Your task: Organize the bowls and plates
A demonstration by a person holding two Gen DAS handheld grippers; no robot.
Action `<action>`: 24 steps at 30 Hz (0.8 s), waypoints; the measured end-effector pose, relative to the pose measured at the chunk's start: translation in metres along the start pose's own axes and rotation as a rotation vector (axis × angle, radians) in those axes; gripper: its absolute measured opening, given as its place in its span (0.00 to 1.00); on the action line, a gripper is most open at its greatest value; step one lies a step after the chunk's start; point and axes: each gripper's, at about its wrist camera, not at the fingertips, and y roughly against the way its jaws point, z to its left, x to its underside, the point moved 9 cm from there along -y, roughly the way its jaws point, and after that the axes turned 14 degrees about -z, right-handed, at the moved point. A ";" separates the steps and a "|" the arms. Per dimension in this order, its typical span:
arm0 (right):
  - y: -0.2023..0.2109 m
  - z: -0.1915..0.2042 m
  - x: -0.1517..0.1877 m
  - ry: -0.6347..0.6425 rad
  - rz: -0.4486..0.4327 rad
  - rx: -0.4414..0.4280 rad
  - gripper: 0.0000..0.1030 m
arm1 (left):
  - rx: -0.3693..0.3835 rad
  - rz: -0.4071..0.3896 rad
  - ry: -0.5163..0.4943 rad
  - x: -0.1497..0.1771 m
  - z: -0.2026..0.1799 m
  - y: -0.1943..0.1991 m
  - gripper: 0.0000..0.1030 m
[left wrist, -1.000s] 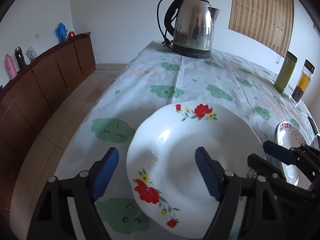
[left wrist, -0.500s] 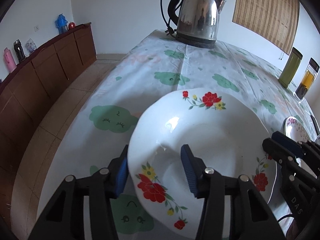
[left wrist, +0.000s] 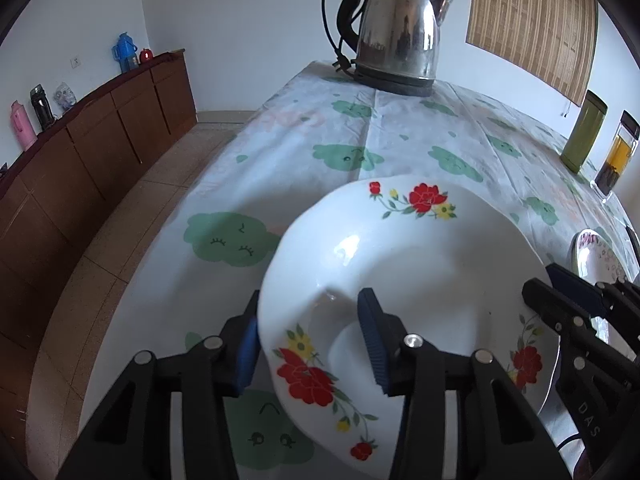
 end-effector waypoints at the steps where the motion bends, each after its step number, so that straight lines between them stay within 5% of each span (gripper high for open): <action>1: 0.001 -0.001 0.000 -0.011 -0.003 -0.007 0.21 | -0.007 0.001 0.005 0.000 0.002 0.000 0.38; 24: 0.019 0.000 -0.008 -0.053 -0.059 -0.025 0.18 | -0.019 -0.056 -0.003 -0.009 0.003 0.010 0.38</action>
